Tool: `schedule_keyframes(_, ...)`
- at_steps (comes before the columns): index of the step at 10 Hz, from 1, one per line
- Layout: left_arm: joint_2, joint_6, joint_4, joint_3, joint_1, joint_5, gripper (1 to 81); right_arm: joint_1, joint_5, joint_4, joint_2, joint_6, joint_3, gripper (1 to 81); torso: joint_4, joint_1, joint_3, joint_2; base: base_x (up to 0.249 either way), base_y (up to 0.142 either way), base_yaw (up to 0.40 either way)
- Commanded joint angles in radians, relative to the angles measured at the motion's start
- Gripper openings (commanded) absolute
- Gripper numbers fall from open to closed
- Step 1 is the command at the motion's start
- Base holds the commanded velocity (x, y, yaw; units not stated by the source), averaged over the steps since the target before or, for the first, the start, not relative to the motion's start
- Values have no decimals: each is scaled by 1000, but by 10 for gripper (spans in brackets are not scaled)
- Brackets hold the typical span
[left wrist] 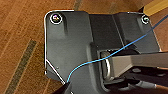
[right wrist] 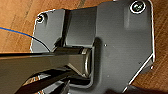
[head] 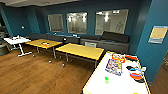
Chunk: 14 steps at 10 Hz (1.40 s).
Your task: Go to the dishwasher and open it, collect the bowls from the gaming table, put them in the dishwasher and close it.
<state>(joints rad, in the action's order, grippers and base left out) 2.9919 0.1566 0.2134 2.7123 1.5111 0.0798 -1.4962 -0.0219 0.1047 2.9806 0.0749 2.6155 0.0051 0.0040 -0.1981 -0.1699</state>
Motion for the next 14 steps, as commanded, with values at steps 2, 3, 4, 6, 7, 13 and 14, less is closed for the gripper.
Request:
schedule_keyframes(2, -5, -3, 12, 0, -47, -45, 811, 50, -50, 1, -3, -1, 1, 811, 0, 0, 0, 0, 0, 0, -189)
schedule_keyframes(3, -7, -3, 11, -2, -47, -45, 811, 50, -50, 1, -3, -1, 0, 811, 0, 0, 0, 0, 0, 0, -308)
schedule_keyframes(4, -8, -3, 9, -2, -48, -45, 811, 50, -50, 1, -3, -1, 1, 811, 0, 0, 0, 0, 0, 0, -321)
schedule_keyframes(6, -8, -3, 7, 0, -47, -45, 811, 50, -50, 1, -3, -1, 1, 811, 0, 0, 0, 0, 0, 0, -331)
schedule_keyframes(7, -8, -3, 6, -2, -47, -45, 811, 50, -50, 1, -3, -1, 1, 811, 0, 0, 0, 0, 0, 0, -331)
schedule_keyframes(13, -10, -3, 6, 0, -47, -45, 811, 52, -50, 1, -3, -1, 0, 811, 0, -1, 0, 0, 0, 0, -335)
schedule_keyframes(14, -10, -3, 6, -2, -47, -45, 811, 52, -50, 1, -3, -1, 1, 811, 0, -1, 0, 0, 0, 0, -338)
